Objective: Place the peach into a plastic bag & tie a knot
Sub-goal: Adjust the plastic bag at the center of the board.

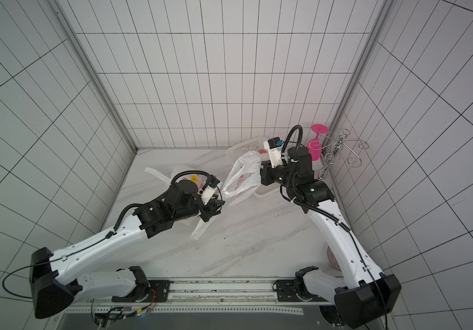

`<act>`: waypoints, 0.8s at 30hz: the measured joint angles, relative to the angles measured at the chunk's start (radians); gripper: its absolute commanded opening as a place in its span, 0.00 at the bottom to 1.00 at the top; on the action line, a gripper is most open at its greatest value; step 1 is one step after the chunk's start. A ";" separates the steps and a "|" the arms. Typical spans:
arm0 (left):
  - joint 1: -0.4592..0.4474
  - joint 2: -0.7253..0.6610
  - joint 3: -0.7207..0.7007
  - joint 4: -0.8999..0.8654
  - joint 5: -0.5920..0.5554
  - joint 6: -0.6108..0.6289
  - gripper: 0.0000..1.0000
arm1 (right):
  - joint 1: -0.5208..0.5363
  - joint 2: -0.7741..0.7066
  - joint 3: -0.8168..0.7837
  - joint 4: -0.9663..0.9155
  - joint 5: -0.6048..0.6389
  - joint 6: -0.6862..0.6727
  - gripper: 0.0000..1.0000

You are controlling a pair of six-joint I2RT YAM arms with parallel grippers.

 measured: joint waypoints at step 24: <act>0.415 0.334 0.361 -0.581 0.512 -0.233 0.00 | -0.107 -0.016 -0.213 -0.135 -0.208 0.266 0.77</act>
